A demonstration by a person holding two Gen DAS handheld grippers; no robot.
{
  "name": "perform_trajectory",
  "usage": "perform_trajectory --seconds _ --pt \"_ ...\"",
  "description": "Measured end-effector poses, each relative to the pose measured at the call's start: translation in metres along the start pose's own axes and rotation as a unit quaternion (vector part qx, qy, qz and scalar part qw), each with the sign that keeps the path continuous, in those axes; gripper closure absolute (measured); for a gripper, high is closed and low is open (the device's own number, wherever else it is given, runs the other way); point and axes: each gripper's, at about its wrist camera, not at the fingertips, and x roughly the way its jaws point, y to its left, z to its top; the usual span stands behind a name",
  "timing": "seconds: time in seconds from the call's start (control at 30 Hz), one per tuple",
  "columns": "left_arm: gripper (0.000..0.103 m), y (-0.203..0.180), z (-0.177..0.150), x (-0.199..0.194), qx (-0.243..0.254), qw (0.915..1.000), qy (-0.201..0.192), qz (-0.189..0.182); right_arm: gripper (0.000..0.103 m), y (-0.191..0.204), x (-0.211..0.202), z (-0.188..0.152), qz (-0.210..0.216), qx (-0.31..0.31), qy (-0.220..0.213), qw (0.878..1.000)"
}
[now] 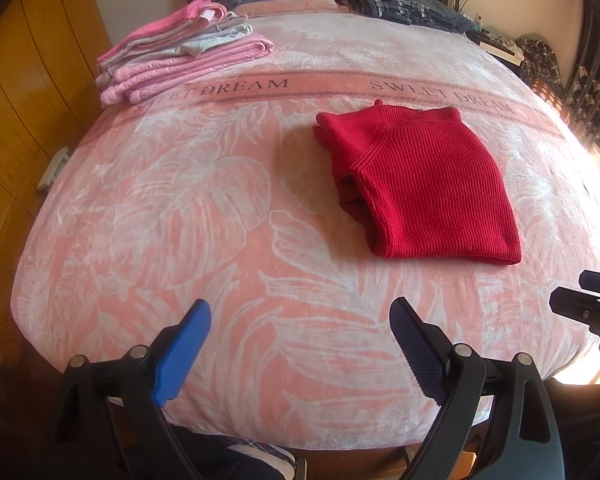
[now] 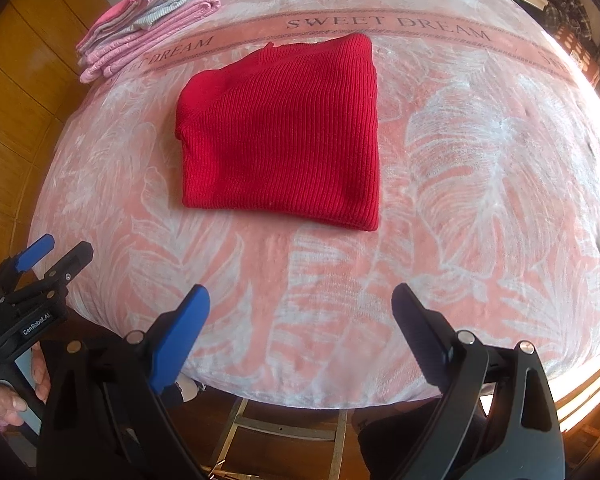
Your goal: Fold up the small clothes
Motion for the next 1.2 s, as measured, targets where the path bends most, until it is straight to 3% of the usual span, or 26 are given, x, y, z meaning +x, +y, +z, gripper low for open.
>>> perform_trajectory --seconds 0.47,1.2 --pt "0.009 -0.003 -0.005 0.008 0.003 0.9997 0.017 0.019 0.011 0.005 0.003 -0.004 -0.008 -0.006 0.002 1.0" --pt "0.004 -0.006 -0.007 0.012 0.011 0.9994 0.027 0.019 0.011 0.003 0.009 -0.006 -0.01 0.008 0.015 1.0"
